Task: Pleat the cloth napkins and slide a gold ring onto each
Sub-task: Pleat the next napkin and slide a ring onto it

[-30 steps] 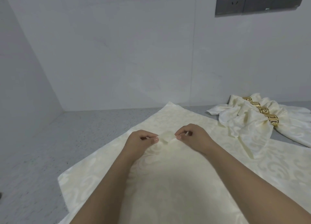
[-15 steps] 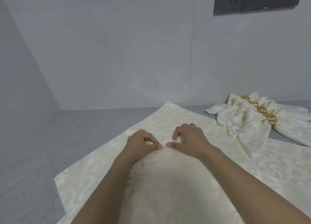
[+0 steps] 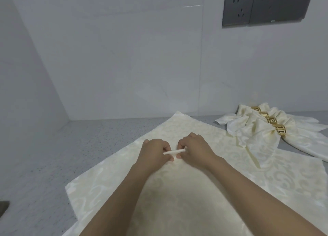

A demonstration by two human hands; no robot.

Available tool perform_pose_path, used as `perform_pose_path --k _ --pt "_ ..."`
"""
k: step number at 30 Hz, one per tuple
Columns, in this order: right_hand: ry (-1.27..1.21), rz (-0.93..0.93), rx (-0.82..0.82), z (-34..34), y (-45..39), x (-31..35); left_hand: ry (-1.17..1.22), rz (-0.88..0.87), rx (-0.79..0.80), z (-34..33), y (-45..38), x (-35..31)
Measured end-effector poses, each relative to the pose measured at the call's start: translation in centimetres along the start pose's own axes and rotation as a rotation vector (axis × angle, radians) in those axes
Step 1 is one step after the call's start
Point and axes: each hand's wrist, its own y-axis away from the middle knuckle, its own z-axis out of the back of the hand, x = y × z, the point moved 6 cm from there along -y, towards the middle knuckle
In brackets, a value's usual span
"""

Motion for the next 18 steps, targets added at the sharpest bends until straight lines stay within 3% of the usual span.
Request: perform_pose_path --k 5,18 --pt "0.018 0.043 -0.015 0.6 1.8 0.4 -0.150 -0.078 -0.035 0.2 1.7 -1.6" --pt "-0.193 -0.059 0.076 1.0 5.7 -0.8 0.021 -0.009 0.017 0.1 5.6 -1.2"
